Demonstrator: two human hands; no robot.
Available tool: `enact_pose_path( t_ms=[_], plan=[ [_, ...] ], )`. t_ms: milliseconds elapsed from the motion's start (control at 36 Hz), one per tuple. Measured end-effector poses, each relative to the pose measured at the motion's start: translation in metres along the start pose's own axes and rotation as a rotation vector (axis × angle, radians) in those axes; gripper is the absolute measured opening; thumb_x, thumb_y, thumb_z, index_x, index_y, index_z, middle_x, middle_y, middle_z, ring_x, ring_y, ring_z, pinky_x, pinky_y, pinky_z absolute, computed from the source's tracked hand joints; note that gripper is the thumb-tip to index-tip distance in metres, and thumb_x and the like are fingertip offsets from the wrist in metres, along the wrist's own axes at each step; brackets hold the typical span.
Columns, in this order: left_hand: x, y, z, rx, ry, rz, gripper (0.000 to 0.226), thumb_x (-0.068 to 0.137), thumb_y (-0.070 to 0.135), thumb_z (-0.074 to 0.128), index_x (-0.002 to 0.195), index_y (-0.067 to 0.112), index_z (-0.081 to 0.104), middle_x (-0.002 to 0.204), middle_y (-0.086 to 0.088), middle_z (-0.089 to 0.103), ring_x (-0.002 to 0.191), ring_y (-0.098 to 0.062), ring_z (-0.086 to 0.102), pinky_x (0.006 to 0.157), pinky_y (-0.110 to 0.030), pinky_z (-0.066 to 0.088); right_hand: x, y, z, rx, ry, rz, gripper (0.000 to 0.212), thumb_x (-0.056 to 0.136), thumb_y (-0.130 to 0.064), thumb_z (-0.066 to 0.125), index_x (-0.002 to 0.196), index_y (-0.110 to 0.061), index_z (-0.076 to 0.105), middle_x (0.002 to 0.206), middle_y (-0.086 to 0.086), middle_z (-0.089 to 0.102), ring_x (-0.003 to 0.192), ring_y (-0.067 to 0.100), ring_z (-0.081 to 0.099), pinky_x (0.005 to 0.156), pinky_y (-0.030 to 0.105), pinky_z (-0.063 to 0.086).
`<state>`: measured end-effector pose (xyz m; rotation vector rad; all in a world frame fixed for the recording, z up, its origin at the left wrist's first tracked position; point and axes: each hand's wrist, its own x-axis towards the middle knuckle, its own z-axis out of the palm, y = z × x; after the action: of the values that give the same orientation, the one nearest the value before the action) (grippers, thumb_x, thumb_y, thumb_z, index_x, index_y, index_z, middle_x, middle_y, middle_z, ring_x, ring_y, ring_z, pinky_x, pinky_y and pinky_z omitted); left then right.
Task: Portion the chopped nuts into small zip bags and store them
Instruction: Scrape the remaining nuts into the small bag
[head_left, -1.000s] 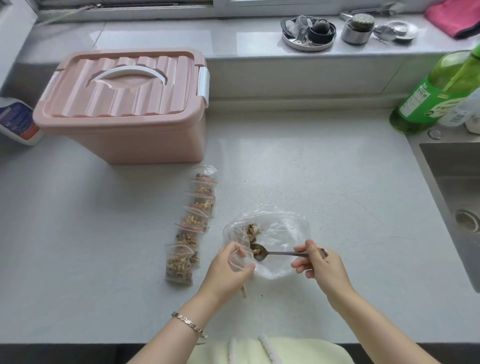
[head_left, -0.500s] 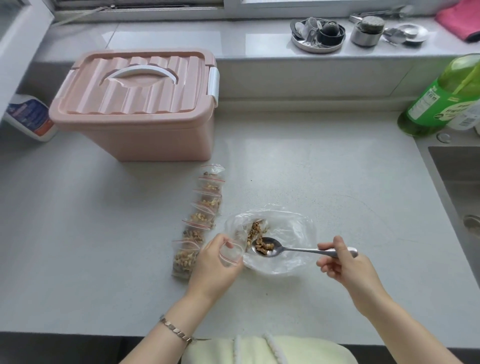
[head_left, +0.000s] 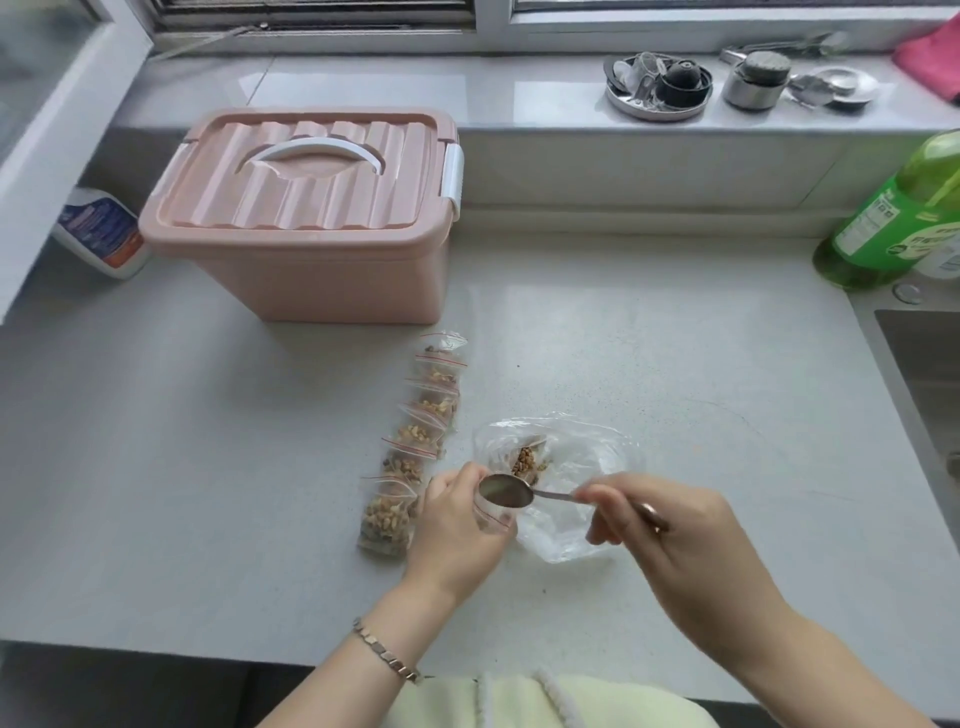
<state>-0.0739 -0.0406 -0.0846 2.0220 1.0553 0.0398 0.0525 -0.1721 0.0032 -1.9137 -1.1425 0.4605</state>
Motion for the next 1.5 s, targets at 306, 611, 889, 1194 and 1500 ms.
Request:
enact_pose_path(
  t_ms=[306,611,889,1194,1500],
  plan=[
    [0.004,-0.007,0.0,-0.04,-0.12,0.022,0.026,0.081,0.029,0.063,0.102,0.026,0.047,0.137,0.016,0.044,0.105,-0.03,0.059,0.088,-0.033,0.047,0.002,0.054,0.0,0.245,0.256,0.386,0.03,0.086,-0.042,0.044,0.074,-0.025,0.066,0.064,-0.002,0.067,0.052,0.006,0.056,0.054,0.009,0.039],
    [0.012,0.002,0.003,-0.12,-0.21,-0.023,0.032,0.085,0.025,0.062,0.086,0.043,0.036,0.139,0.017,0.033,0.086,0.002,0.056,0.073,0.003,0.035,0.003,0.084,0.04,0.387,0.193,0.582,0.021,0.094,-0.025,0.046,0.084,-0.027,0.064,0.075,0.0,0.069,0.062,0.001,0.062,0.053,0.012,0.044],
    [0.015,-0.011,0.014,-0.244,-0.204,-0.066,0.018,0.082,0.018,0.066,0.088,0.024,0.051,0.128,0.018,0.042,0.107,0.009,0.042,0.074,0.005,0.031,-0.008,0.092,0.049,0.593,0.126,0.82,0.027,0.098,-0.023,0.04,0.087,-0.014,0.064,0.065,0.002,0.07,0.053,0.005,0.062,0.048,0.013,0.043],
    [0.014,-0.013,0.011,-0.265,-0.111,-0.002,0.026,0.079,0.012,0.068,0.078,0.026,0.046,0.127,0.012,0.049,0.12,-0.003,0.043,0.078,0.0,0.033,-0.015,0.099,0.036,0.709,0.149,0.972,0.033,0.098,-0.031,0.039,0.091,-0.011,0.064,0.069,0.006,0.072,0.055,0.008,0.063,0.056,0.019,0.045],
    [0.009,-0.01,0.005,-0.115,-0.057,-0.016,0.021,0.079,0.019,0.064,0.088,0.028,0.047,0.106,0.004,0.06,0.098,-0.013,0.055,0.076,-0.021,0.039,-0.012,0.09,-0.007,0.693,0.206,0.906,0.036,0.097,-0.033,0.039,0.09,-0.008,0.064,0.06,0.005,0.069,0.048,0.007,0.058,0.048,0.013,0.046]
  ],
)
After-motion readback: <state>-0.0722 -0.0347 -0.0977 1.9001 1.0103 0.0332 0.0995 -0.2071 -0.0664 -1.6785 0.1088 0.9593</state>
